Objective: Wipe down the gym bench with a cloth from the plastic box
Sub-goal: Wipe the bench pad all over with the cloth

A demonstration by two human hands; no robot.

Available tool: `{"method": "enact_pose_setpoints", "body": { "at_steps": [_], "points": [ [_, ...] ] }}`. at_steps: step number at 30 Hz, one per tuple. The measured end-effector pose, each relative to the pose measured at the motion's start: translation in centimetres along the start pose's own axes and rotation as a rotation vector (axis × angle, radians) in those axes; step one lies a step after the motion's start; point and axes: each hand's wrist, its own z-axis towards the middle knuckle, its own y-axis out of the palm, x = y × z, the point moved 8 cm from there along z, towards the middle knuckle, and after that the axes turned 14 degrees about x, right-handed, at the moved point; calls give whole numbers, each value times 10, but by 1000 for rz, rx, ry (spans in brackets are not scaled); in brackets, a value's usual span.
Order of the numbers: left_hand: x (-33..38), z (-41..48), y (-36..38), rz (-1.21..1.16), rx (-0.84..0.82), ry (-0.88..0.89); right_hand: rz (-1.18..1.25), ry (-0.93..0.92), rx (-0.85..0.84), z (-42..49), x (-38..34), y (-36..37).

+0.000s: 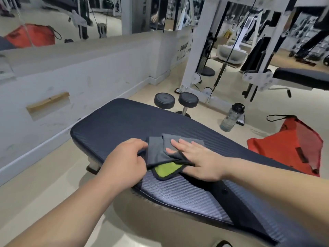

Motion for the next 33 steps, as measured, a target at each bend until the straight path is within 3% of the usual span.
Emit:
{"method": "enact_pose_setpoints", "body": {
  "at_steps": [3,5,8,11,15,17,19,21,23,27,33],
  "points": [
    [9,-2,8,-14,-35,-5,-20,315,121,27,50,-6],
    [15,-1,12,-16,-47,0,-62,411,160,36,48,-2],
    [29,0,24,-2,-151,29,-36,371,136,22,17,3],
    [53,-12,50,-12,-385,160,44,215,93,-10,-12,6],
    [79,-34,81,-5,-627,272,307,173,-15,-53,-20,-7],
    [87,-34,89,5,-621,284,483,317,45,-76,-2,-29],
    [91,-30,95,76,-578,318,562,439,239,-97,24,-55],
    [93,-29,100,151,-561,361,488,575,446,-119,60,-71],
    [93,-31,101,165,-564,376,410,712,530,-135,94,-71],
    [88,-29,96,224,-495,322,293,791,446,-135,133,-52],
    [60,0,89,428,-334,107,146,718,282,-115,146,-52]
  ]
}}
